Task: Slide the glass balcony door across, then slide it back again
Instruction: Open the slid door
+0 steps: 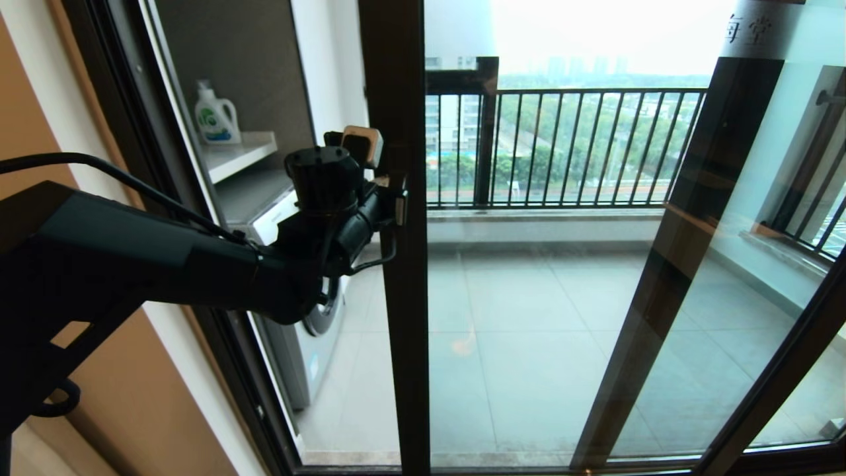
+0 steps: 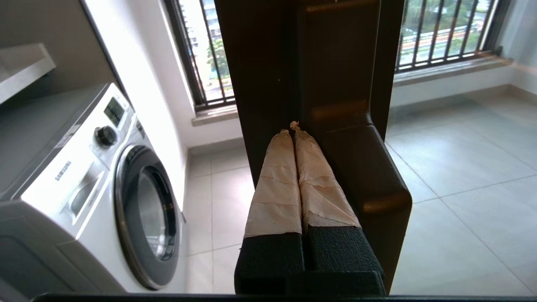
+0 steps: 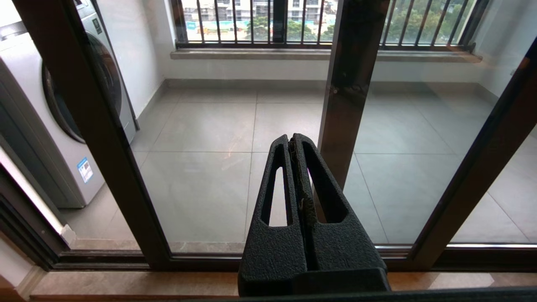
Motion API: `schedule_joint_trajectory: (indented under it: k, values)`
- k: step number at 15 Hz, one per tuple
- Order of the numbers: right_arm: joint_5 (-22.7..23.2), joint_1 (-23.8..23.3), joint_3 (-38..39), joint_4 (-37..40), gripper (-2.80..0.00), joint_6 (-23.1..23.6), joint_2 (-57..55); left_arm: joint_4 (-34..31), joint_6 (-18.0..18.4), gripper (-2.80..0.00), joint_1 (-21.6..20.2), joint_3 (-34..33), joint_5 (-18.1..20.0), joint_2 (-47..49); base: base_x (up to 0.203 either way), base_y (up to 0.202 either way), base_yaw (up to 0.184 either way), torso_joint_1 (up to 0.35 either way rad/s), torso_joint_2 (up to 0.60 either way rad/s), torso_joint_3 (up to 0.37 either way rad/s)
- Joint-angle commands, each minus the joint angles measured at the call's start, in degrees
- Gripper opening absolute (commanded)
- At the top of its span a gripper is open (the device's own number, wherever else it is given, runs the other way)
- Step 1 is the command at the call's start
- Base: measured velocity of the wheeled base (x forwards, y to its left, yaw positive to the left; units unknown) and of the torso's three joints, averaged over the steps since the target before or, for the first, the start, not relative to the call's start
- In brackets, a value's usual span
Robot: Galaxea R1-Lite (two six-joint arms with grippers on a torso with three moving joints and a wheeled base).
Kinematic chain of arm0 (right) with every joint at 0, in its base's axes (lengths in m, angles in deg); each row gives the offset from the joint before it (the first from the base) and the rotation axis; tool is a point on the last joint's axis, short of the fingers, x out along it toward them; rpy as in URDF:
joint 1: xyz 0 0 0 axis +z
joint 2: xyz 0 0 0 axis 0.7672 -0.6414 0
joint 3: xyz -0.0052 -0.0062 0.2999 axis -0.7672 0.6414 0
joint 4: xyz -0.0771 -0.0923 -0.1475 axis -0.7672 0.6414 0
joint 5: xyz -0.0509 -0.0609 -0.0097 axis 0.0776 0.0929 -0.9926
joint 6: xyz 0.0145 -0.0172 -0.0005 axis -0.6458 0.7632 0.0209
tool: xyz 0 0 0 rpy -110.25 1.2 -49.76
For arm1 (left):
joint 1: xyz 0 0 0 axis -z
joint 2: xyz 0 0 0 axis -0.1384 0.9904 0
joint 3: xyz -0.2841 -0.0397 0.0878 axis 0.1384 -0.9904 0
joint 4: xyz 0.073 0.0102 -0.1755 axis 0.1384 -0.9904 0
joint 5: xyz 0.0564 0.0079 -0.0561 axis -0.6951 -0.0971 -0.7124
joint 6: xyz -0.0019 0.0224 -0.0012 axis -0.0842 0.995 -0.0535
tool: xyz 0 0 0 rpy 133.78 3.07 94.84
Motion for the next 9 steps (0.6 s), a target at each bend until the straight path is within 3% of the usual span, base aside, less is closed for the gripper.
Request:
schedule_joint_trajectory:
  k: [1, 9]
  values:
    - [0.03, 0.00, 0.70, -0.07, -2.80, 0.03, 0.01, -0.07, 0.38, -2.80, 1.06, 1.40, -0.61, 2.27, 0.000, 0.000, 0.000, 0.000, 0.00, 0.000]
    - [0.03, 0.00, 0.70, -0.06, -2.80, 0.03, -0.02, -3.12, 0.97, -2.80, 4.63, 8.33, -1.51, 5.50, 0.000, 0.000, 0.000, 0.000, 0.00, 0.000]
